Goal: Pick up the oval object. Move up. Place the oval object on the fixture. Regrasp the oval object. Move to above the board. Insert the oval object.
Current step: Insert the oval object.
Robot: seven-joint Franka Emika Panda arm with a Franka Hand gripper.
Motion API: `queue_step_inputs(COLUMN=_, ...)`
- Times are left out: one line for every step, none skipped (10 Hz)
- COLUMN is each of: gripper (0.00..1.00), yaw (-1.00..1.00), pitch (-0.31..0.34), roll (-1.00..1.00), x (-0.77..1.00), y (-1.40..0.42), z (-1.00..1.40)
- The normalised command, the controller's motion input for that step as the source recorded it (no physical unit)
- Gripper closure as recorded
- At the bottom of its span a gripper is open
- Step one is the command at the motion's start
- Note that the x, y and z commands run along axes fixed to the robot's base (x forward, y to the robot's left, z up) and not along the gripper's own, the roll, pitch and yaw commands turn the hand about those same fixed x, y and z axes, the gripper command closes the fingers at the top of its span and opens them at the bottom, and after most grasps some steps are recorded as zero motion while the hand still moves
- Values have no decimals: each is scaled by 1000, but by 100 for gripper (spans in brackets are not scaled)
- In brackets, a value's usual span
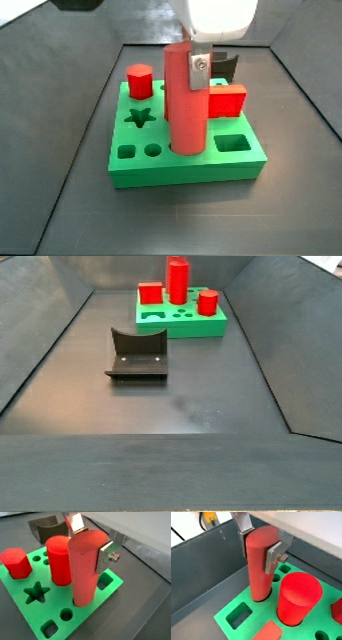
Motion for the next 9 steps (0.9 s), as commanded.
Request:
queue_step_inputs(gripper=100, yaw=0, pitch=-64, roll=67, x=-120, y=0, z=-337)
queue_step_inputs(gripper=100, yaw=-63, pitch=-9, roll=26, x=0, y=14, z=-186)
queue_step_inputs(gripper=100, yaw=-43, pitch=-100, roll=236, x=-114, y=-151, z=-677)
queue_step_inputs(gripper=100, yaw=0, pitch=-90, roll=344, x=-100, y=-360, z=-663)
queue_step_inputs(gripper=100, yaw=231, pitch=0, roll=350, x=34, y=-563, z=-363)
queue_step_inputs(gripper=100, yaw=151, pitch=0, roll=456, x=77, y=-594, z=-417)
queue_step_inputs(gripper=100, yaw=100, pitch=-60, roll=329, x=74, y=-529, z=-620)
queue_step_inputs(gripper=100, yaw=114, pitch=-83, roll=140, x=-77, y=-189, z=-171)
queue_step_inputs(gripper=100, yaw=0, pitch=0, roll=0, x=0, y=0, z=0)
